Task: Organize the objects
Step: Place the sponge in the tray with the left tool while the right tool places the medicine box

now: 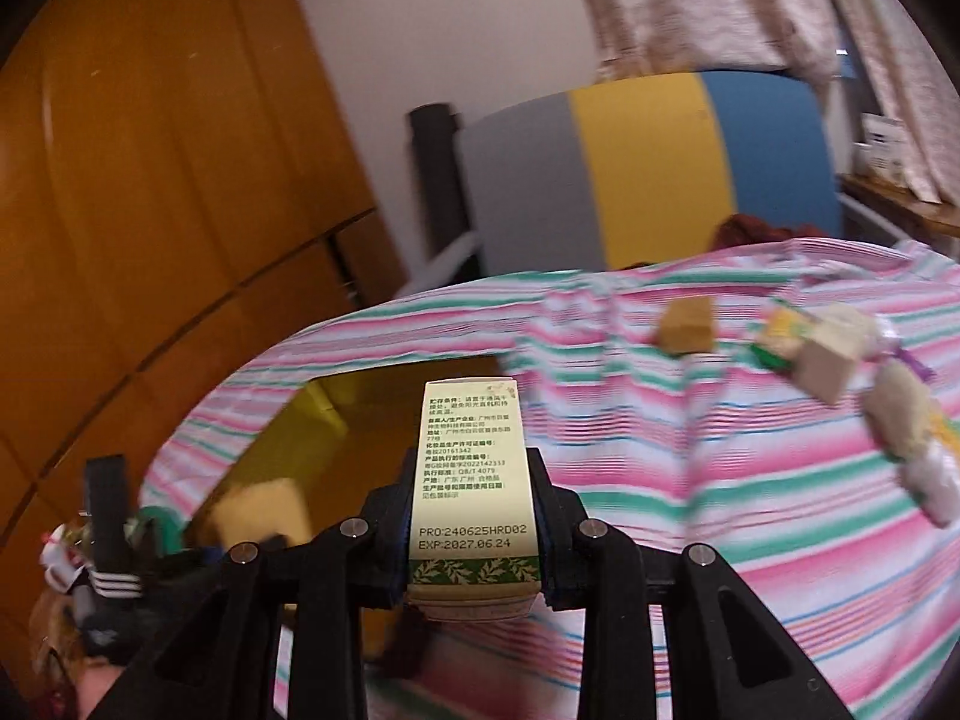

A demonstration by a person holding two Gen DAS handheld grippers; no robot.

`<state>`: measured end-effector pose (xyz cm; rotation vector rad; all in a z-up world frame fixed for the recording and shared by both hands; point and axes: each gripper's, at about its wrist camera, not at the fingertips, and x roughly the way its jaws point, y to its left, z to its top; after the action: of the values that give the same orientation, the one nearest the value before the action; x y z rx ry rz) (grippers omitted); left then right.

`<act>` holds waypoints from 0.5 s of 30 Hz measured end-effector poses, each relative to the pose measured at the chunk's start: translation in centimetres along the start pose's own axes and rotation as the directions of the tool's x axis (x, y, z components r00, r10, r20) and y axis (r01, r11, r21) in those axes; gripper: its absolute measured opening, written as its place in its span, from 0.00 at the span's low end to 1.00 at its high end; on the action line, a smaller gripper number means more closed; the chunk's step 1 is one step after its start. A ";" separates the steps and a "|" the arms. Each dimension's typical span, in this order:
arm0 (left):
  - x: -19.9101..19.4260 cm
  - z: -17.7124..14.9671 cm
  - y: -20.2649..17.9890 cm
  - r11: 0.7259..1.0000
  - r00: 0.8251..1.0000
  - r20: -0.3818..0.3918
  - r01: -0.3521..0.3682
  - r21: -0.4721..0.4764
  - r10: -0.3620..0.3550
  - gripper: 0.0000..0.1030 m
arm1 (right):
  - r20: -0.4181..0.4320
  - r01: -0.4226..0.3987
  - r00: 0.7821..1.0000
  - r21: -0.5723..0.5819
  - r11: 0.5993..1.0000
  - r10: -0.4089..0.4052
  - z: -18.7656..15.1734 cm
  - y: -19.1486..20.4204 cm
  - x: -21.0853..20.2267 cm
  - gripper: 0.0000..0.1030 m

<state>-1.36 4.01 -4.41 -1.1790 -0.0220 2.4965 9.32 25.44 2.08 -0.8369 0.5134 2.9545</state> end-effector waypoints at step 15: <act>-6.6 1.5 2.8 0.984 0.960 0.270 -0.027 -0.174 0.074 0.95 | -0.174 -0.088 0.982 -0.075 0.993 0.074 -1.8 5.2 5.8 0.29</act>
<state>0.43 -0.68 0.95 -0.8915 -0.2856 2.7306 4.67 19.54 -0.79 -1.1119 0.4449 3.0123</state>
